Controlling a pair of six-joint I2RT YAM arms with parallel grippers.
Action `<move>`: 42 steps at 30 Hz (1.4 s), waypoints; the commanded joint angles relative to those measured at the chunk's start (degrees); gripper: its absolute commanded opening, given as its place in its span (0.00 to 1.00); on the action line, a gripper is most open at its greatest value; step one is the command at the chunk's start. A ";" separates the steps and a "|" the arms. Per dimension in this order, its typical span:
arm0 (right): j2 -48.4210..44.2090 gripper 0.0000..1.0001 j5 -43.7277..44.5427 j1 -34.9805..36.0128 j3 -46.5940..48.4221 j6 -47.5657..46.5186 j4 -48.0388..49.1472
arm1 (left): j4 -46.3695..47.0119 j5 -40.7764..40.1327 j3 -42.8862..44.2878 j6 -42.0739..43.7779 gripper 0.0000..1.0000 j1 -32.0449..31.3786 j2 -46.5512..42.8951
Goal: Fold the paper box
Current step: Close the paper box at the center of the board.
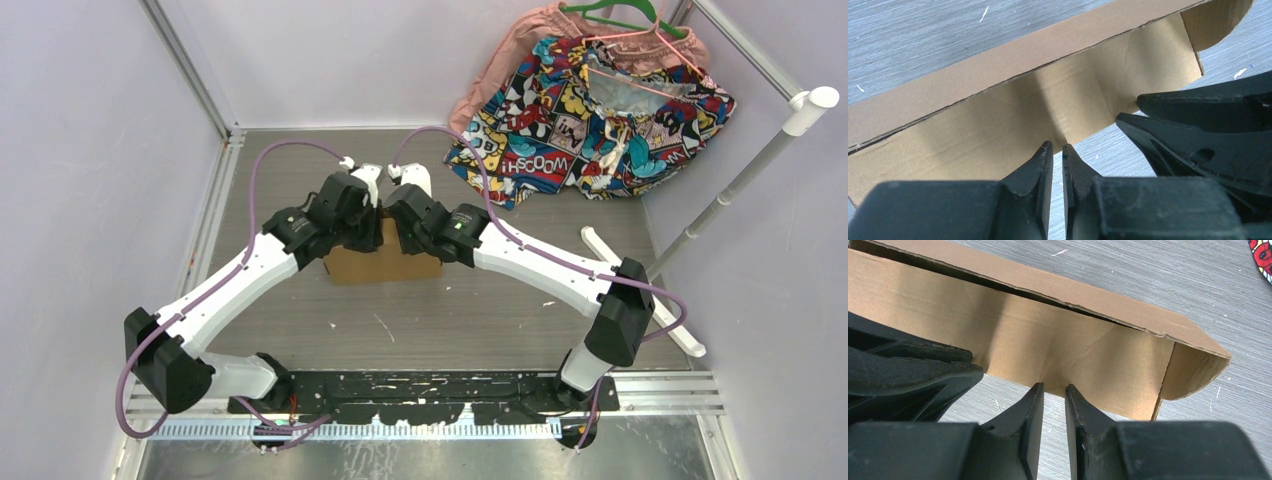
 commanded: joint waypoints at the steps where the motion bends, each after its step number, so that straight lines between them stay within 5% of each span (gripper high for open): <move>1: -0.13 0.28 1.36 0.37 -0.06 0.95 0.74 | -3.33 -1.51 0.21 0.15 0.16 -0.14 -2.42; 9: -0.17 0.28 1.36 0.38 0.12 0.95 0.51 | -6.33 -4.20 1.85 0.67 0.18 -0.13 -4.63; 18: -0.51 0.29 1.47 0.33 -0.12 0.95 0.27 | -9.88 -10.02 4.48 2.69 0.35 0.76 -8.21; 32: -0.76 0.28 1.62 0.38 0.09 0.78 -0.13 | -11.78 -8.72 6.91 7.21 0.54 12.59 -9.95; 42: -0.33 0.28 1.52 0.38 0.42 0.55 -0.26 | -11.74 -8.10 7.81 11.67 0.55 16.81 -10.94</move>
